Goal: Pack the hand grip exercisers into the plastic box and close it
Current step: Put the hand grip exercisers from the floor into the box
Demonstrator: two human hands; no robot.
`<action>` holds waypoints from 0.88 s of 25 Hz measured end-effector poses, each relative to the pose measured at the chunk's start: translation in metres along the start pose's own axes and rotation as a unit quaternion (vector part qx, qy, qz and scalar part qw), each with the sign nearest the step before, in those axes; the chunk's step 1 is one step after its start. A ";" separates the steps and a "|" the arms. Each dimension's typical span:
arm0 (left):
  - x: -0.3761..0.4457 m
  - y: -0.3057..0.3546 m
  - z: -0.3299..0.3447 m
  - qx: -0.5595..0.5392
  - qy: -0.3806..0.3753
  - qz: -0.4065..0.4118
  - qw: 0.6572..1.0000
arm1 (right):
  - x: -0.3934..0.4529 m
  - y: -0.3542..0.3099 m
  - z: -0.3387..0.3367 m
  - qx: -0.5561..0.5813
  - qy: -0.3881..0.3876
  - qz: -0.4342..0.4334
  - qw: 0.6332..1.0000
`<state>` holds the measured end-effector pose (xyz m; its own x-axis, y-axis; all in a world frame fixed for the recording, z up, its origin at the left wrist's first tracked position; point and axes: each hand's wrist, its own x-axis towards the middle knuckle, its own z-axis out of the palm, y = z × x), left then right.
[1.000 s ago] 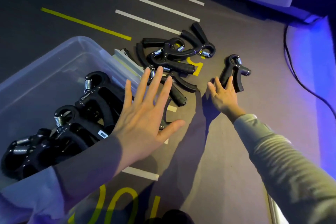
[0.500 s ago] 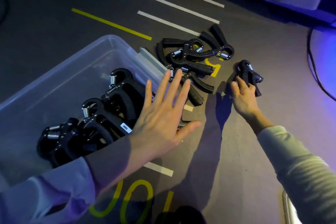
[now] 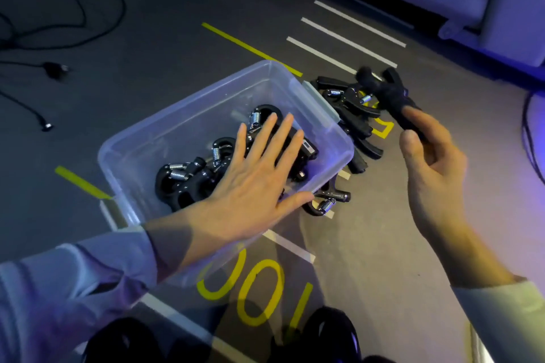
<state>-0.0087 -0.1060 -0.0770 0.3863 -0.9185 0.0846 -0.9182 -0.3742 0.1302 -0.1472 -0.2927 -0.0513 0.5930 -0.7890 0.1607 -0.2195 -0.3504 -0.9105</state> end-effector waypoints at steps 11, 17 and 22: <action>-0.059 -0.070 -0.012 0.021 -0.030 -0.080 0.996 | -0.081 -0.059 0.109 0.060 -0.269 -0.069 0.959; -0.071 -0.083 -0.003 0.026 -0.082 -0.135 0.987 | -0.092 -0.045 0.115 0.055 -0.292 -0.019 0.955; -0.069 -0.087 0.003 0.013 -0.097 -0.082 0.992 | -0.091 -0.045 0.109 -0.080 -0.406 -0.030 0.910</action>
<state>0.0439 -0.0107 -0.0968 0.5091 -0.8510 -0.1286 -0.8469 -0.5220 0.1013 -0.1069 -0.1499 -0.0669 0.9703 -0.1558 -0.1852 -0.2392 -0.5007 -0.8319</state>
